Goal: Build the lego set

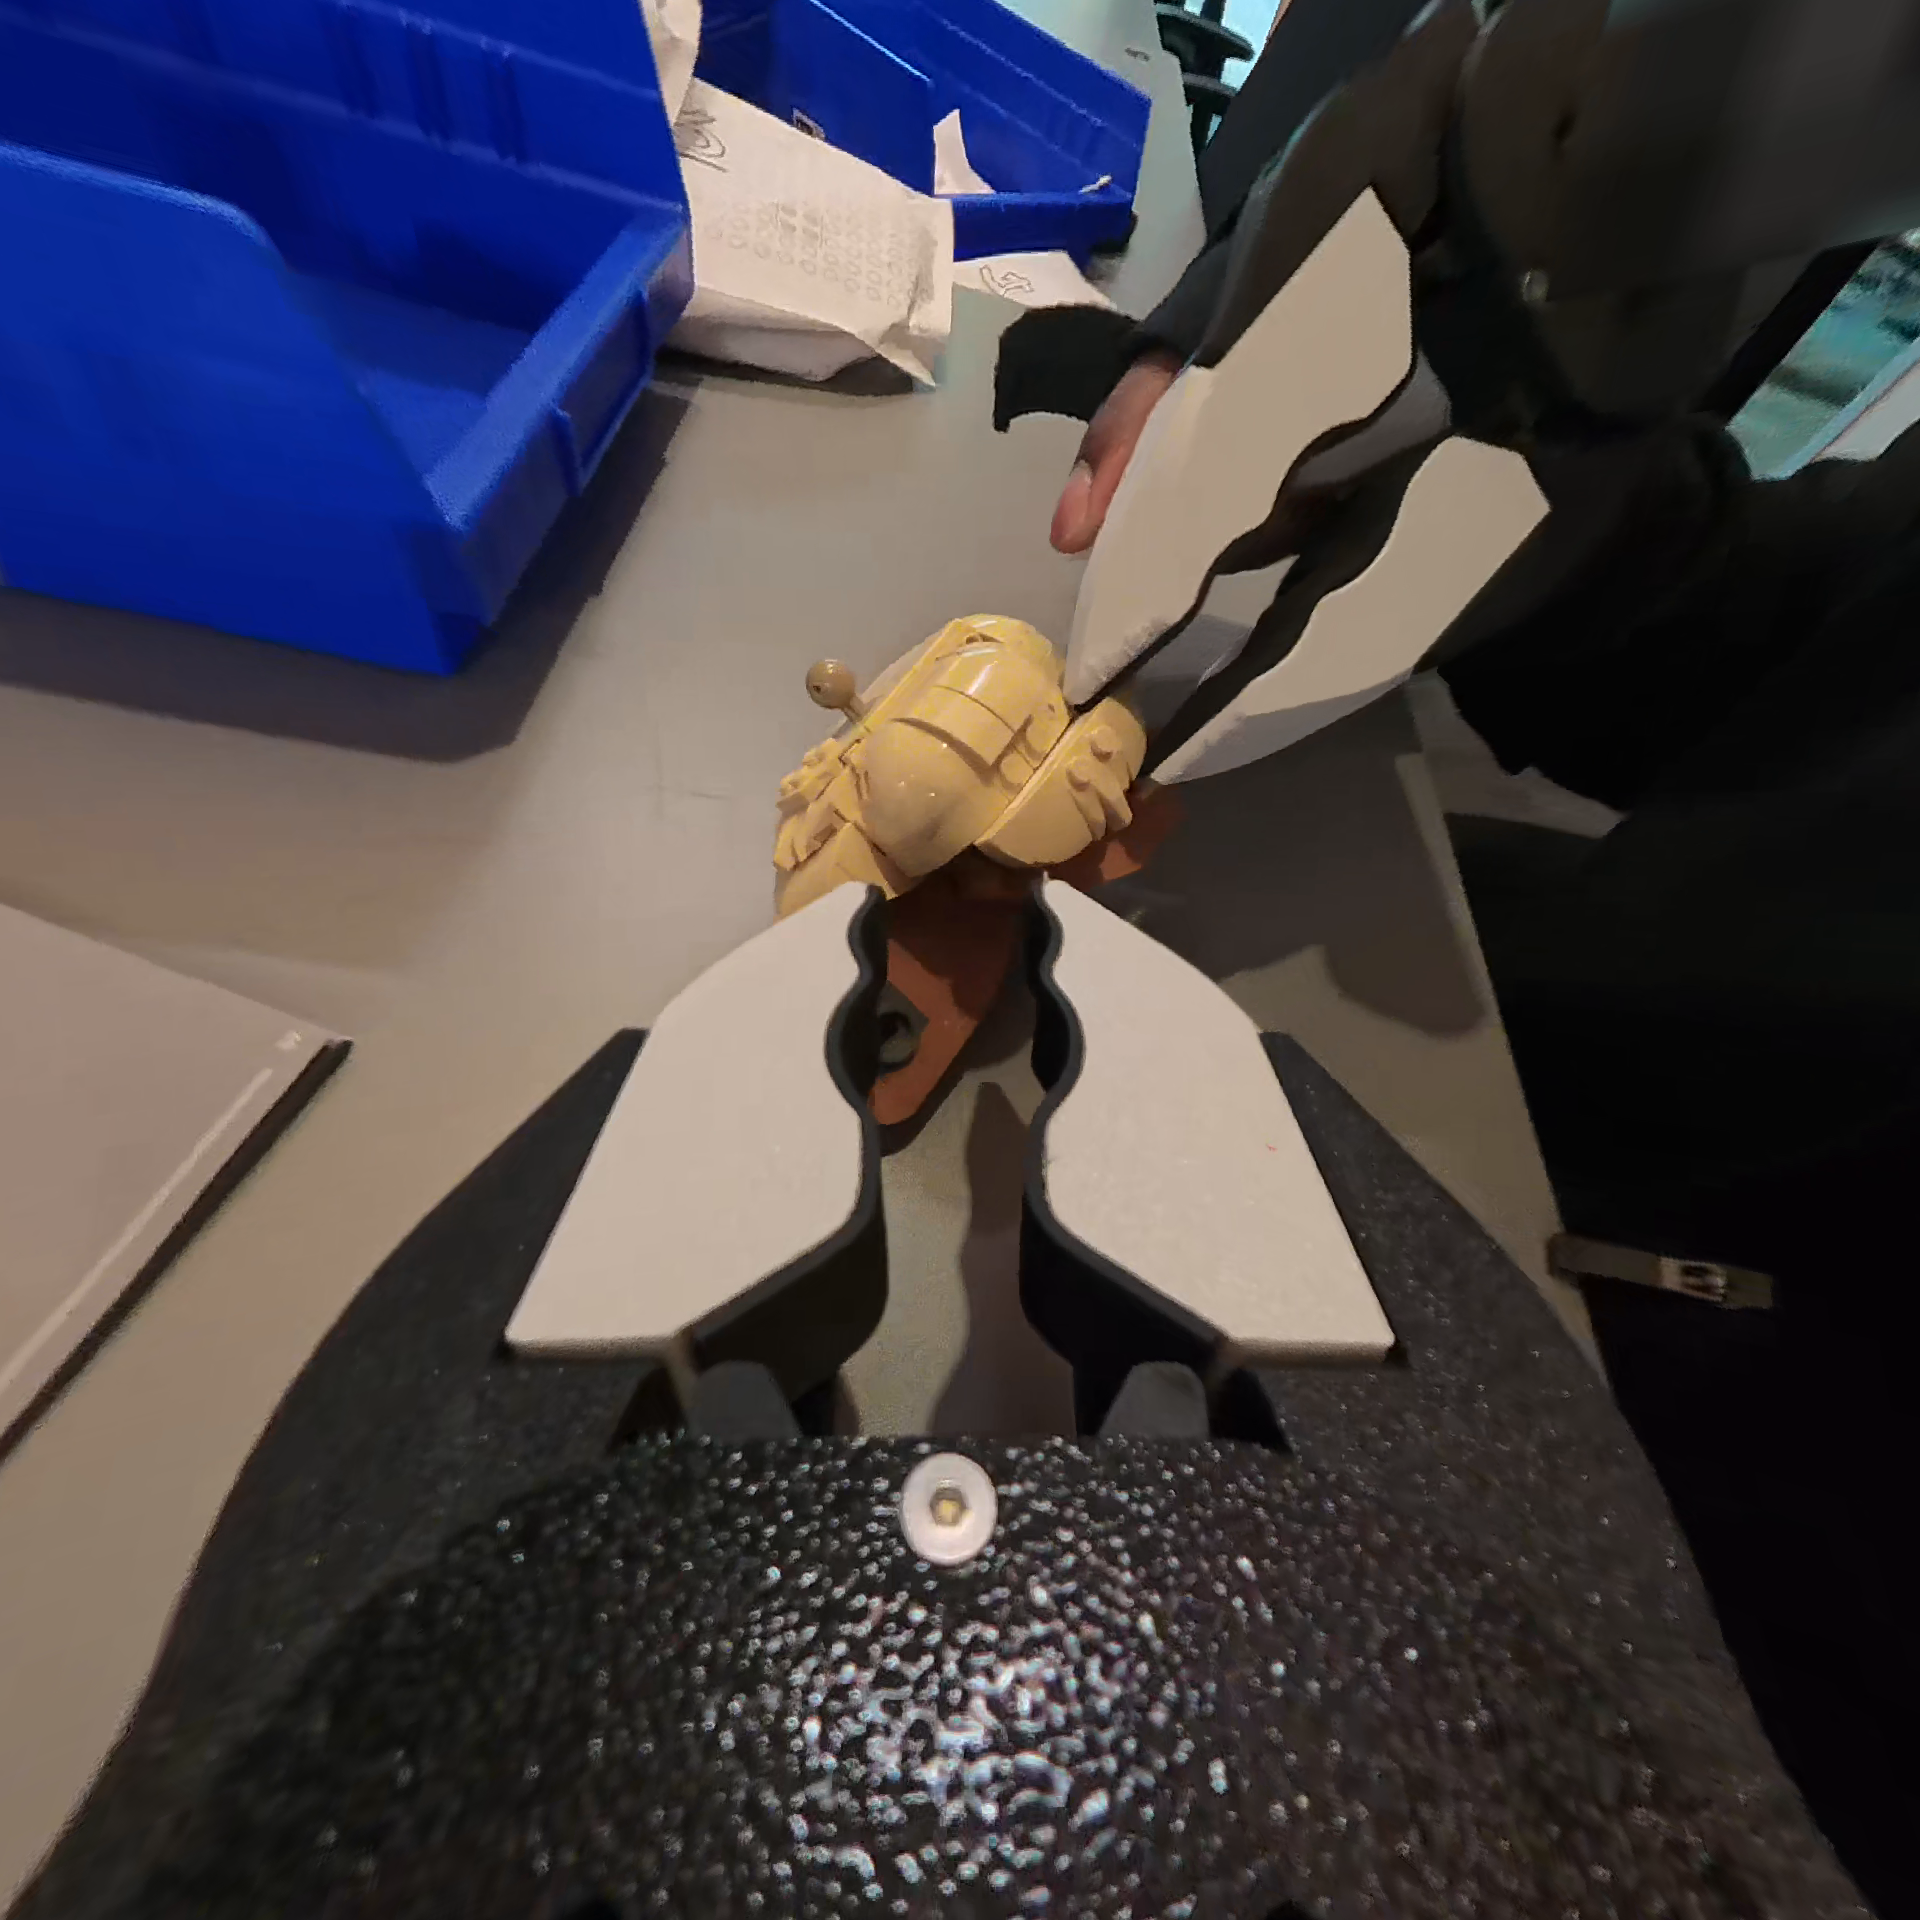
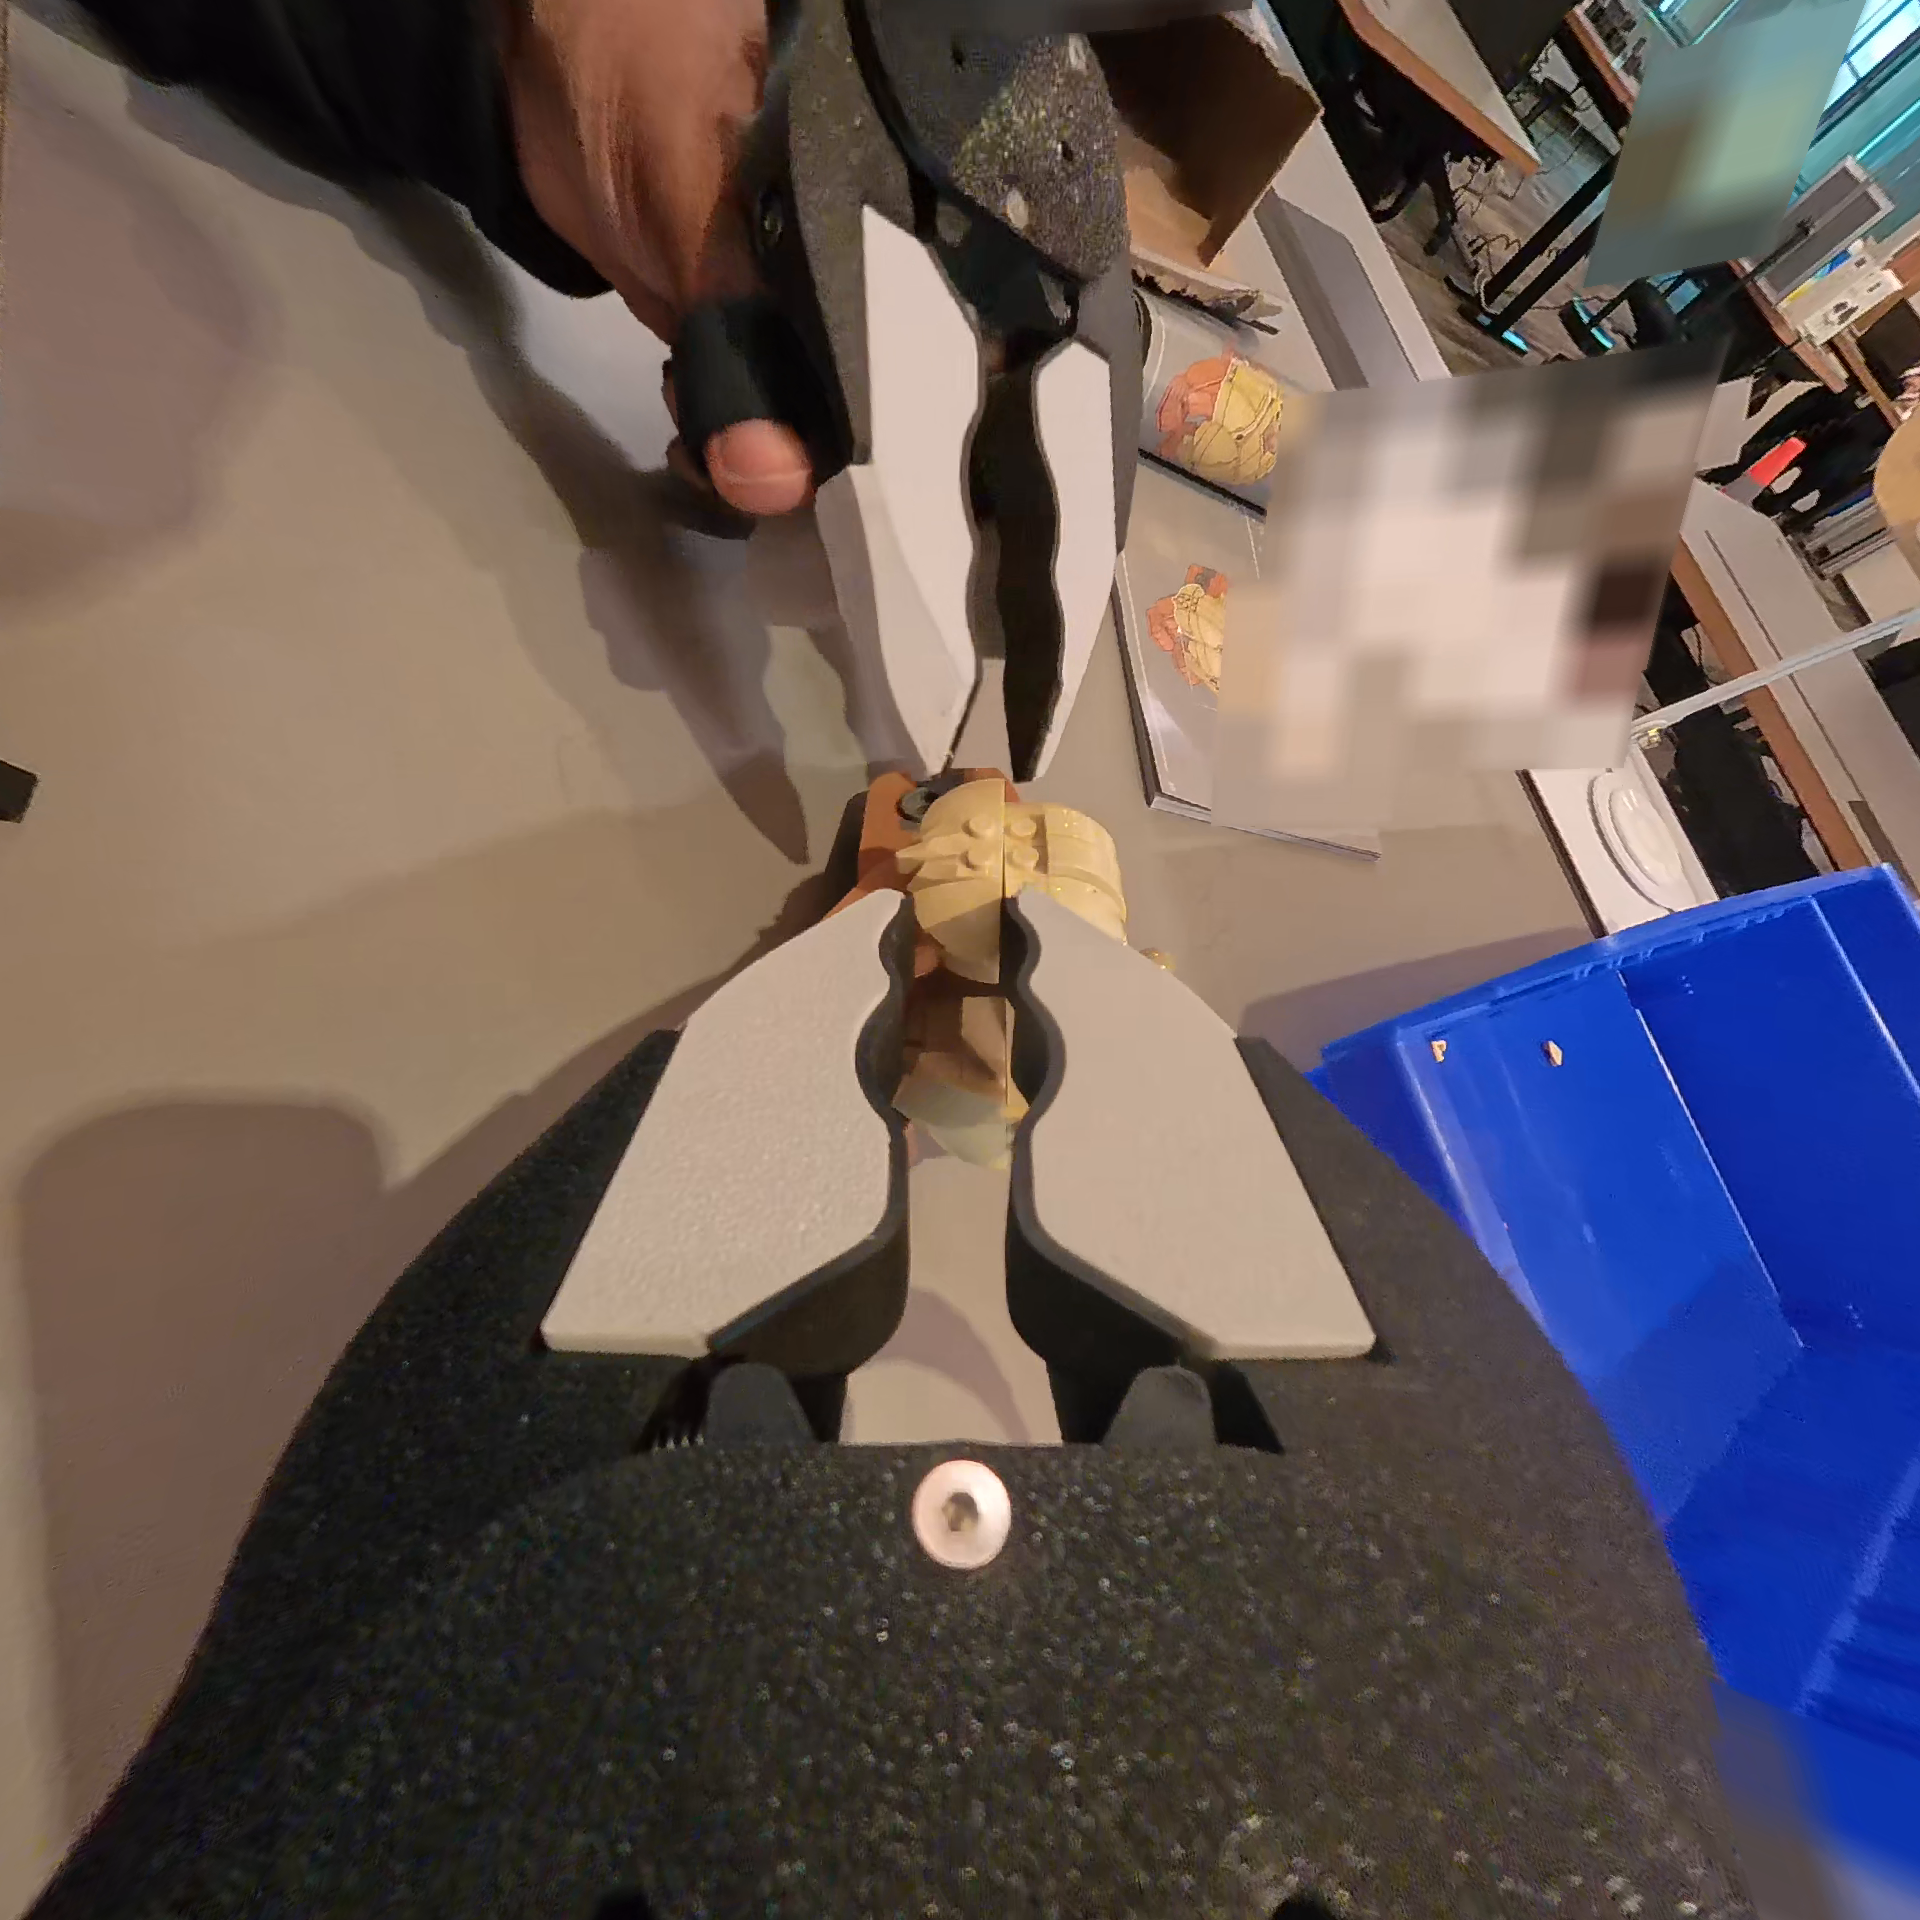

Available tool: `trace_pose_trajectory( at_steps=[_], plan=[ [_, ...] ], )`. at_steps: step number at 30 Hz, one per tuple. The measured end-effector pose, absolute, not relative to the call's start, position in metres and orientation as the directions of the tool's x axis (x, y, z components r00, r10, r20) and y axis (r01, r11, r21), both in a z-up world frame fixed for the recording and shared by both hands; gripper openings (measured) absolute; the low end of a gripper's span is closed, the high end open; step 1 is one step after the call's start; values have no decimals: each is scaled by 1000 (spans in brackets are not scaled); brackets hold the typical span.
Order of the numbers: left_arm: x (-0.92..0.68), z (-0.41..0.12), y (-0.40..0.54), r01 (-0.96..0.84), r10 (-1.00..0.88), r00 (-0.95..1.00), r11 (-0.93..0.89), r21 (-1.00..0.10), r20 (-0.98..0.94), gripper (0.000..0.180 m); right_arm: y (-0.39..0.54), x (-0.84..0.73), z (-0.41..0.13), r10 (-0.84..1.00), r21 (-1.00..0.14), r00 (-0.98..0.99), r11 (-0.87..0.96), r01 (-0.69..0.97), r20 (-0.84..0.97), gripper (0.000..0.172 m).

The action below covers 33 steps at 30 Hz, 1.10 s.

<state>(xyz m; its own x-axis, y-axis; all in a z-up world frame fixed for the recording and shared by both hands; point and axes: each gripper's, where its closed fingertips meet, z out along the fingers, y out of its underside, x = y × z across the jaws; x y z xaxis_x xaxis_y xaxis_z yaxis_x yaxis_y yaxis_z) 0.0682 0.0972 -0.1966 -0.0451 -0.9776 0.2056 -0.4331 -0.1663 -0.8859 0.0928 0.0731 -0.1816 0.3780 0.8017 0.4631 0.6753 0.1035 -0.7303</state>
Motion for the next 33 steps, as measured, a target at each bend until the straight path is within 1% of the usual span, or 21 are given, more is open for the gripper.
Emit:
trace_pose_trajectory(
  at_steps=[7,17,26,33],
  plan=[
    [71,-195,94,-412,-989,-75,-84,-907,126,25,72,92,-182,805,-736,390,84,671,447,15],
    [74,-189,95,-374,-994,-77,107,-921,-84,26,77,96,-190,795,-709,408,39,704,449,15],
    [75,-188,101,-366,-987,-38,156,-917,-153,27,80,94,-188,787,-702,414,35,711,458,15],
    [78,-194,104,-393,-973,-20,220,-893,-231,33,83,96,-189,765,-699,434,29,714,476,15]
  ],
)
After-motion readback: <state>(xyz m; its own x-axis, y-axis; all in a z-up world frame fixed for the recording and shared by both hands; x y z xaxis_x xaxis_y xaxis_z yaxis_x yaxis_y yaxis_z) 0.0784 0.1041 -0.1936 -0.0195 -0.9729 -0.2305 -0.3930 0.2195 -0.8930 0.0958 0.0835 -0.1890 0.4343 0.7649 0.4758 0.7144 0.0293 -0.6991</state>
